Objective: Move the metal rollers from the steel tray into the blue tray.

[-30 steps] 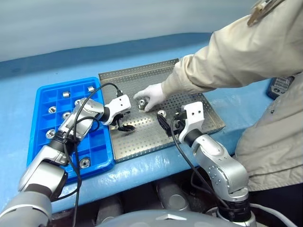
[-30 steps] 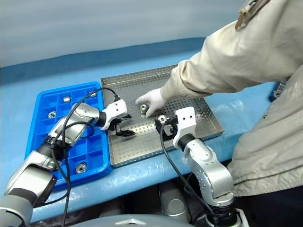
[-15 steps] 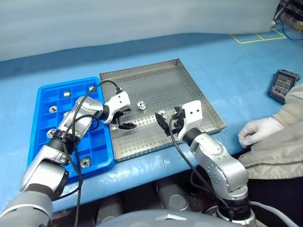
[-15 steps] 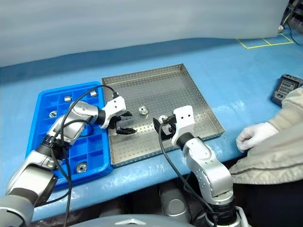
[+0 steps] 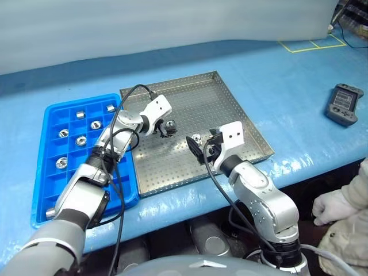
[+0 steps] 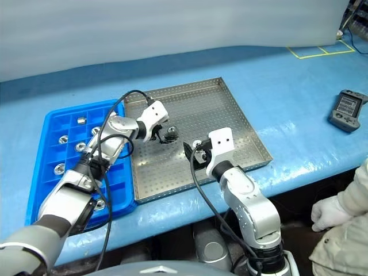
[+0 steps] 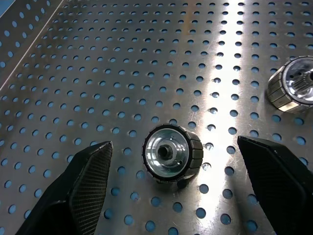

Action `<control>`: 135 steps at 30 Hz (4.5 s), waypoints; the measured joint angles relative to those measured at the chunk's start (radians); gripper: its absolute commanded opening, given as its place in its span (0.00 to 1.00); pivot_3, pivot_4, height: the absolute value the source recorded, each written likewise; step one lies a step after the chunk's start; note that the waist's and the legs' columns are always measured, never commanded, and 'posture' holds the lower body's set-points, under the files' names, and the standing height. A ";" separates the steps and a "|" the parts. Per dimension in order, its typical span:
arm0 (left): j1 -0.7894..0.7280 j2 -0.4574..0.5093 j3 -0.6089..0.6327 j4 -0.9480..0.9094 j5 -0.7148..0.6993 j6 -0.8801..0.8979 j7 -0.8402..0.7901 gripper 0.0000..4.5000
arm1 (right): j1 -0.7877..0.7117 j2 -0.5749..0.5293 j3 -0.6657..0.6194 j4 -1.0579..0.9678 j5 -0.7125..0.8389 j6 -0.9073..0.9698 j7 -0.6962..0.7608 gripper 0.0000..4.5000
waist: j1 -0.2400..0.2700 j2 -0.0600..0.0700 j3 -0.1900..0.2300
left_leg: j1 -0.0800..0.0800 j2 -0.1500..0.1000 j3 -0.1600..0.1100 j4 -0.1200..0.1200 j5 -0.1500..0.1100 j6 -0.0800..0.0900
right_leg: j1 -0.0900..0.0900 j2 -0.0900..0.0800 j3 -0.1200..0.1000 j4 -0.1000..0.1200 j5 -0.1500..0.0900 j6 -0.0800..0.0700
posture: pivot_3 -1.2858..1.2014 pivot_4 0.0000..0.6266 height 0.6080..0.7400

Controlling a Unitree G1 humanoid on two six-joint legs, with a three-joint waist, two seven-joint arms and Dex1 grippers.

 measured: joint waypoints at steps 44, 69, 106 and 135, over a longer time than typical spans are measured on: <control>0.436 0.050 0.443 -0.833 -0.129 0.229 0.371 0.41 | -0.105 -0.012 0.072 0.085 0.003 -0.004 0.082 1.00 | 0.103 0.000 0.000 | 0.002 0.000 -0.001 0.002 0.000 0.000 | 0.003 0.000 -0.001 0.001 0.000 0.000 | 0.50 0.24 1.00; 0.712 0.006 0.439 -0.901 -0.155 0.353 0.468 0.49 | -0.116 -0.003 0.106 0.120 0.002 -0.004 0.092 1.00 | 0.182 0.000 -0.001 | 0.004 0.000 0.000 0.004 0.000 0.000 | 0.004 -0.001 -0.002 0.001 0.001 0.000 | 0.48 0.24 1.00; 0.179 -0.132 0.085 -0.423 -0.184 0.115 0.229 0.99 | 0.096 -0.081 -0.091 -0.095 -0.024 0.005 -0.027 1.00 | -0.035 0.000 -0.001 | 0.001 -0.001 0.000 0.003 0.000 0.000 | 0.003 -0.001 0.001 -0.001 0.001 0.002 | 0.35 0.24 1.00; 0.253 -0.101 -0.004 -0.293 -0.038 0.119 0.167 0.51 | 0.169 -0.029 -0.088 -0.158 -0.037 0.003 -0.097 1.00 | -0.177 0.000 -0.001 | 0.005 -0.001 0.003 -0.001 0.000 0.000 | 0.004 -0.001 0.004 -0.001 0.001 0.003 | 0.34 0.24 1.00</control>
